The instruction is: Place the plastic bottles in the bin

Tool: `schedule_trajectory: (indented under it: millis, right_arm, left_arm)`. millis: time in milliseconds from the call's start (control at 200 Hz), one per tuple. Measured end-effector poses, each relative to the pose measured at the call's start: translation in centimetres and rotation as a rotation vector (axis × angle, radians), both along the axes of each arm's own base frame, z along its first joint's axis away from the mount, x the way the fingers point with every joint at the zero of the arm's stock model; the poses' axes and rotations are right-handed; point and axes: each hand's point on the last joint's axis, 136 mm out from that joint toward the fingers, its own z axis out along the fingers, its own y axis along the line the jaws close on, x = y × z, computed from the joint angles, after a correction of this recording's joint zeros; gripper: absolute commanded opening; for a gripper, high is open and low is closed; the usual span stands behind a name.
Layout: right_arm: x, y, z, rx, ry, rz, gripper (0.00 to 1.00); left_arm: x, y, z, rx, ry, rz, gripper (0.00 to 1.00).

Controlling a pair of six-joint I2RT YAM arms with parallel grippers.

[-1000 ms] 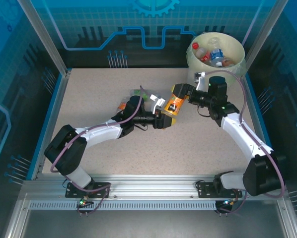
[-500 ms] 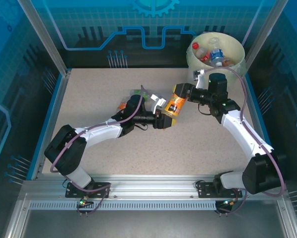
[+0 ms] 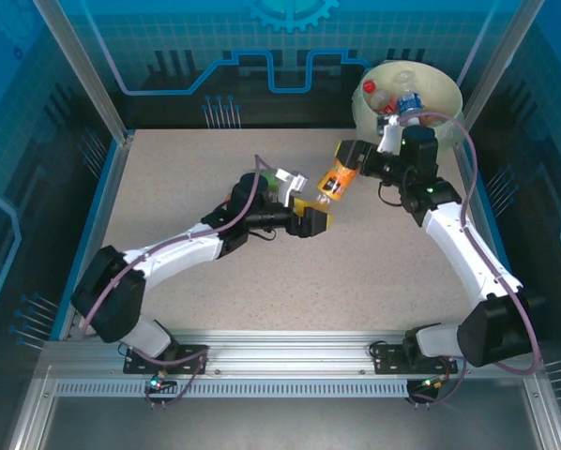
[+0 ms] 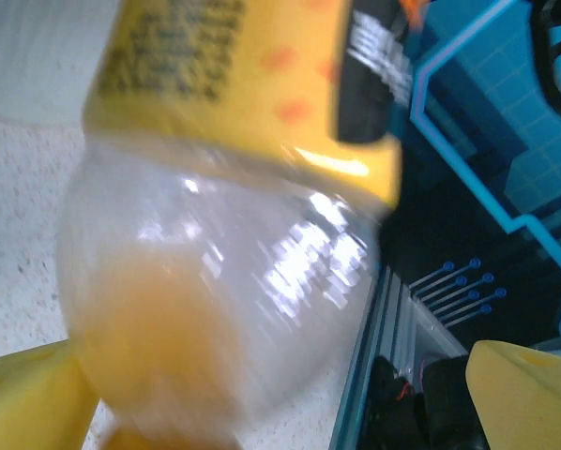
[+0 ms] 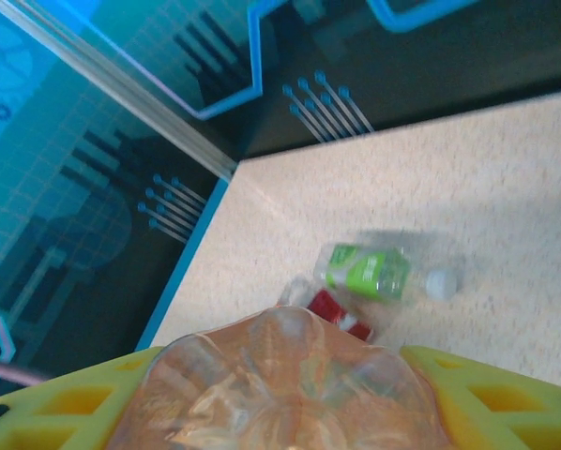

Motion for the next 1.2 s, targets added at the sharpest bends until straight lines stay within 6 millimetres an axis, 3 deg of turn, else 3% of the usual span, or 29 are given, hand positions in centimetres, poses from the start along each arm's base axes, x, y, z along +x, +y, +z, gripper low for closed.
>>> schedule_trajectory:
  millis: [170,320,445,600,810,1065,1201]
  right_arm:
    - [1.4,-2.2,4.2,-0.021,-0.109,-0.097,0.45]
    - [3.3,-6.3,7.8,-0.032,-0.199,-0.253,0.44]
    - [4.6,-9.6,9.4,-0.043,-0.251,-0.393,0.44]
    - [6.0,-13.2,10.2,-0.071,-0.278,-0.556,0.44]
    - [8.2,-18.9,10.8,-0.141,-0.312,-0.795,0.45]
    - [9.3,-23.1,11.2,-0.078,-0.369,-1.044,0.45]
    - [11.0,-24.5,10.0,-0.005,-0.359,-1.099,0.45]
  left_arm:
    - [0.0,3.5,2.6,-0.025,-0.082,0.139,0.99]
    - [0.5,6.9,1.9,-0.001,-0.103,0.293,0.99]
    - [1.0,9.6,1.0,0.034,-0.103,0.423,0.99]
    - [1.3,12.5,0.2,0.073,-0.102,0.55,0.99]
    - [1.6,15.0,-0.4,0.108,-0.093,0.657,0.99]
    - [1.9,16.1,-1.9,0.134,-0.056,0.707,0.99]
    - [2.0,16.2,-2.2,0.141,-0.044,0.712,0.99]
